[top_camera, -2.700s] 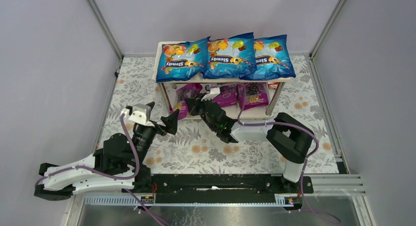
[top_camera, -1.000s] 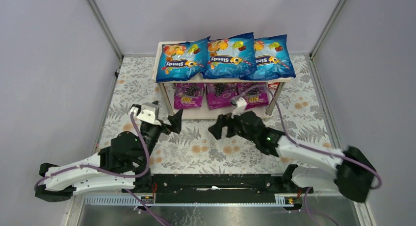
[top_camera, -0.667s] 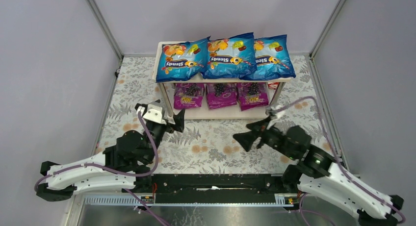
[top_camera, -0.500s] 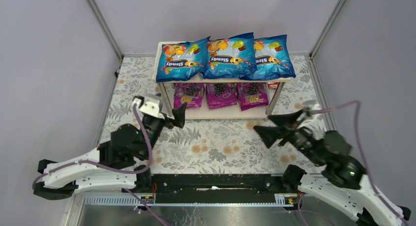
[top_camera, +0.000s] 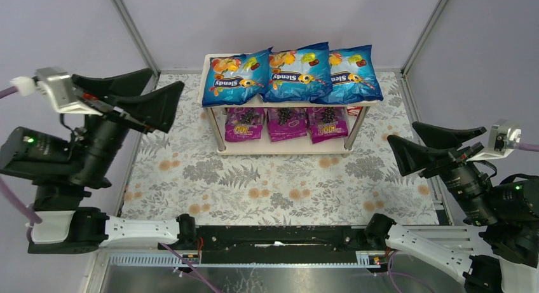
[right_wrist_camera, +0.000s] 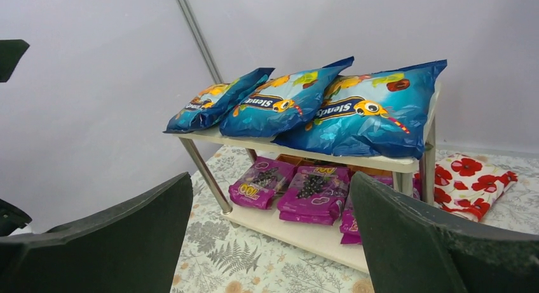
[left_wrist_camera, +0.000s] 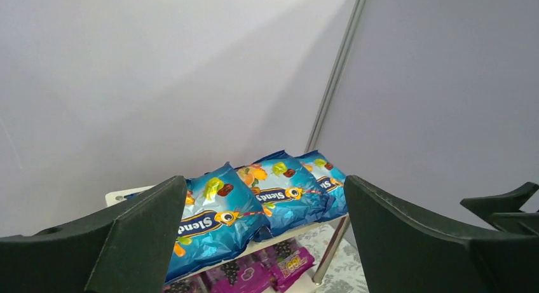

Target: Place and organize the candy bags onto the shelf

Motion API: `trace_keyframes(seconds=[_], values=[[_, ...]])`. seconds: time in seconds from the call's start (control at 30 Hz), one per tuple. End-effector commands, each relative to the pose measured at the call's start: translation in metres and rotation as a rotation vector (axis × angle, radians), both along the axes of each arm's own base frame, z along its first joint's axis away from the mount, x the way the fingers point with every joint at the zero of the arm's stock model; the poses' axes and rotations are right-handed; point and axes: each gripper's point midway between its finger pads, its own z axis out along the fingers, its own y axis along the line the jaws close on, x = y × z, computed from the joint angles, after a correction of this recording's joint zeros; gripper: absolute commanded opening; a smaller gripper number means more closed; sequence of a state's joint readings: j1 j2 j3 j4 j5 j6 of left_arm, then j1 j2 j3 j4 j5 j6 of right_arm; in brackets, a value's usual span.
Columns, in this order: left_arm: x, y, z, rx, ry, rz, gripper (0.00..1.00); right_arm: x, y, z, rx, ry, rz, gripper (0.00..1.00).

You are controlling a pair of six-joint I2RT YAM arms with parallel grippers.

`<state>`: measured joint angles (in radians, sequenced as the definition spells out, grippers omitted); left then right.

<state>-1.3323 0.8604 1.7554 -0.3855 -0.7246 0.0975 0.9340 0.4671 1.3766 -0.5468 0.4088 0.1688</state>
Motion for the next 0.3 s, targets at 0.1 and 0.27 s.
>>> trace_keyframes(seconds=[0.1,0.27], values=[[-0.009,0.023,0.001,-0.08,-0.029,-0.02,0.99,-0.006,-0.022,-0.001,0.008,-0.031,-0.049,1.0],[-0.009,0.025,0.003,-0.072,-0.024,-0.02,0.99,-0.008,-0.032,-0.01,0.029,-0.015,-0.076,1.0]])
